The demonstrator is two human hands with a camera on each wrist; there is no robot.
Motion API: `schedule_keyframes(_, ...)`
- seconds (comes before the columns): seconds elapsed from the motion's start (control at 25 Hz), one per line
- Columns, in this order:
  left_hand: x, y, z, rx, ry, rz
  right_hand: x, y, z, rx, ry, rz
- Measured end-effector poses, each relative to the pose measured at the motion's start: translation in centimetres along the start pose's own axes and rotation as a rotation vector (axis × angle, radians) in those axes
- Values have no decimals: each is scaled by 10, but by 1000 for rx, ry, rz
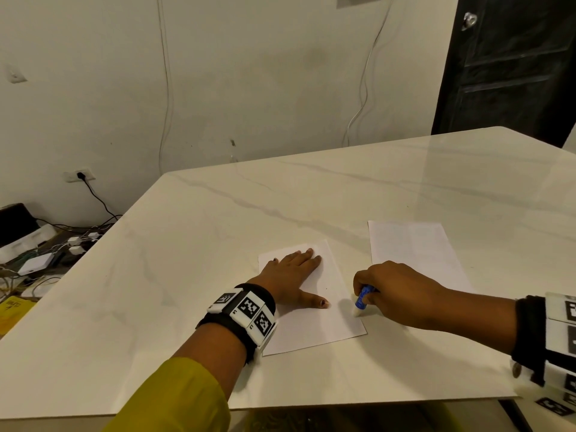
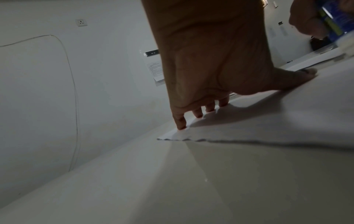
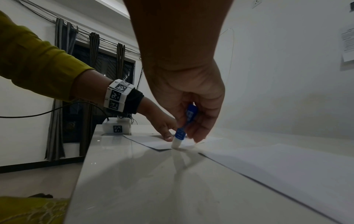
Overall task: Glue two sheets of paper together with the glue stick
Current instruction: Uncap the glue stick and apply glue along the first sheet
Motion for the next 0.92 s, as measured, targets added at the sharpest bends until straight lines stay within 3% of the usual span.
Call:
schedule_keyframes(0.72, 2, 0, 1, 24, 21, 12, 24, -2, 3, -6, -58, 76)
schedule_keyframes(0.92, 16, -5, 2, -25, 91, 184, 8, 5, 38, -298, 120, 39)
Point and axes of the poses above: each hand's wrist, its own x-axis away from the middle knuckle, its own z-axis out of the back of the hand, y = z × x, the point moved 3 cm from there along -x, towards the middle knuckle, and after that the axes turned 15 degrees about -z, right-handed, at the moved point
